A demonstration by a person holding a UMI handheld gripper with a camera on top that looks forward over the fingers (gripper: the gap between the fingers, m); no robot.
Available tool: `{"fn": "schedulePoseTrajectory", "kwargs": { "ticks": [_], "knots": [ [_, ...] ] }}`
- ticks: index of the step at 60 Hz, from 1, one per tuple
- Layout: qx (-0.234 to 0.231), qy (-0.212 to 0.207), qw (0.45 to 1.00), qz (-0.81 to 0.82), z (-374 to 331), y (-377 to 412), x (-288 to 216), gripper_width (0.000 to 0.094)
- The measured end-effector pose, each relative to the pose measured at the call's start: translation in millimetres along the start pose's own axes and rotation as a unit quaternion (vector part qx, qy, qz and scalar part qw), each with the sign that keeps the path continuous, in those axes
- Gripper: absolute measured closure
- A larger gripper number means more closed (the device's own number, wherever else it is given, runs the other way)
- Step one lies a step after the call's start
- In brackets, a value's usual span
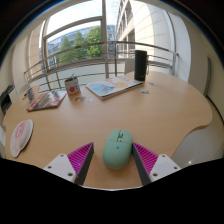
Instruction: Arrange mouse
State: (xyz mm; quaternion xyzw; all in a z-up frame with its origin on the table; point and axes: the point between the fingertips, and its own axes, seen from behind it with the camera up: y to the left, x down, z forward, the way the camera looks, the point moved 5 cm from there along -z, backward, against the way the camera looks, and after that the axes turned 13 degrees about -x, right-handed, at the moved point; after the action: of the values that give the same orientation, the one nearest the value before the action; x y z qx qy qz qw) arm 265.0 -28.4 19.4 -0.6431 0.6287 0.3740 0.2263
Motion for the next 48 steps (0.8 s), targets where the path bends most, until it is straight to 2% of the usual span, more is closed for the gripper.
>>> {"fn": "schedulePoseTrajectory", "kwargs": {
  "ticks": [4, 8, 9, 27, 37, 48],
  "knots": [
    [0.011, 0.003, 1.0, -0.013, 8, -4, -5, 0.026],
    [0.016, 0.001, 1.0, -0.023, 14, -3, -10, 0.0414],
    [0.012, 0.0, 1.0, -0.022, 16, -2, -10, 0.0429],
    [0.011, -0.008, 1.0, -0.022, 20, -1, -15, 0.0534],
    [0.03, -0.009, 0.999, -0.018, 12, -2, -21, 0.0535],
    [0.062, -0.067, 0.996, -0.025, -33, 18, -83, 0.0537]
  ]
}}
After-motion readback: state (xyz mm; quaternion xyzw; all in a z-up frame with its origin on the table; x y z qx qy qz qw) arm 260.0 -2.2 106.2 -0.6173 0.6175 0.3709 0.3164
